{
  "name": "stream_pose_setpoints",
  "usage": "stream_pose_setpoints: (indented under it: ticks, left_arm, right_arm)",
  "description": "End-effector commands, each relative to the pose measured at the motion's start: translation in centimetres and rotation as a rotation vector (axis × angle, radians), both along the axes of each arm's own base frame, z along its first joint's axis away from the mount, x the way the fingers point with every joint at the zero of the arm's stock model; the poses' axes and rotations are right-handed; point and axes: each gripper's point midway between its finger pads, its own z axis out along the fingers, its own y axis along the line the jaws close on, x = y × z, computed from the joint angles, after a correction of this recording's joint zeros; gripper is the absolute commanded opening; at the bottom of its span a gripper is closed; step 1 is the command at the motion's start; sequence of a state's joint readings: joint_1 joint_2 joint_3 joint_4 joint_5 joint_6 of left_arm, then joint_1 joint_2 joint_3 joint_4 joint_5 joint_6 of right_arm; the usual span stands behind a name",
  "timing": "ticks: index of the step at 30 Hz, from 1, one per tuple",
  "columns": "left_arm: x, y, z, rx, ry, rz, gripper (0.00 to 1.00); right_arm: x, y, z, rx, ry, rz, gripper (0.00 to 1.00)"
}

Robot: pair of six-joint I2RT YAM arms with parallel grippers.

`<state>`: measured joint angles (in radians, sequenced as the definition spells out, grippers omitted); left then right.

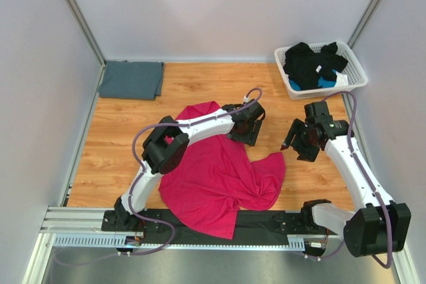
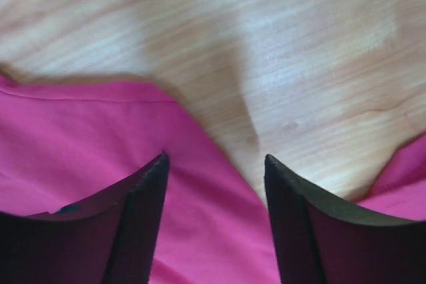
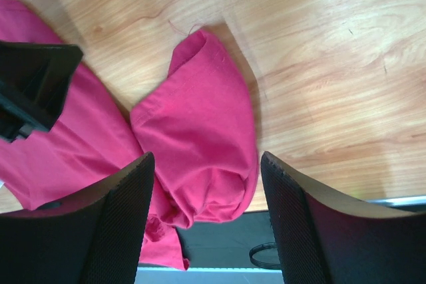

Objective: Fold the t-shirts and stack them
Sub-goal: Flatten the tshirt out

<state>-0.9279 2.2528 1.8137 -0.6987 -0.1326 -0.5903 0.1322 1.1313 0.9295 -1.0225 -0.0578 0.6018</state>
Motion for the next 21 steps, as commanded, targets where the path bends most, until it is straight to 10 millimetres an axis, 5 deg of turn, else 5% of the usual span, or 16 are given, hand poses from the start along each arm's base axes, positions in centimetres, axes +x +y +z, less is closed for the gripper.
stream_pose_setpoints:
  ticks: [1,5,8,11,12,14,15,17,18,19,21]
  left_arm:
    - [1.0,1.0,0.2,0.055,-0.035,0.011,0.65]
    - [0.9,1.1,-0.4,0.071,-0.026,0.001,0.37]
    - [1.5,1.7,2.0,0.077,-0.072,0.014,0.0]
    - [1.8,2.8,4.3,0.059,-0.115,0.015,0.0]
    - [1.8,3.0,7.0,0.011,-0.153,0.022,0.0]
    - [1.5,4.4,7.9,-0.023,-0.168,0.045,0.0]
    - [1.4,5.1,10.6,-0.077,-0.204,0.061,0.0]
    - [0.1,6.7,10.5,-0.097,-0.195,0.084,0.0]
    - [-0.4,7.5,12.6,-0.139,-0.222,0.094,0.0]
    - [-1.5,8.9,11.3,-0.111,-0.199,0.104,0.0]
    - [-3.0,10.7,12.2,-0.126,-0.199,0.147,0.0]
  right_arm:
    - [2.1,0.2,-0.9,0.008,-0.055,-0.024,0.66]
    - [2.9,0.5,-2.7,0.015,-0.019,-0.014,0.65]
    - [3.3,0.9,-3.4,0.028,0.0,-0.003,0.63]
    - [3.6,1.1,-3.6,0.036,-0.007,0.005,0.62]
    - [3.7,1.1,-3.5,0.036,-0.012,0.005,0.62]
    - [3.9,1.2,-3.3,0.041,-0.018,0.012,0.62]
    - [4.0,1.2,-3.2,0.04,-0.021,0.014,0.61]
    - [4.2,1.3,-3.0,0.042,-0.024,0.02,0.61]
    - [4.3,1.3,-3.0,0.04,-0.025,0.021,0.61]
    - [4.3,1.3,-3.0,0.041,-0.026,0.023,0.61]
    - [4.3,1.5,-3.0,0.047,-0.024,0.029,0.6]
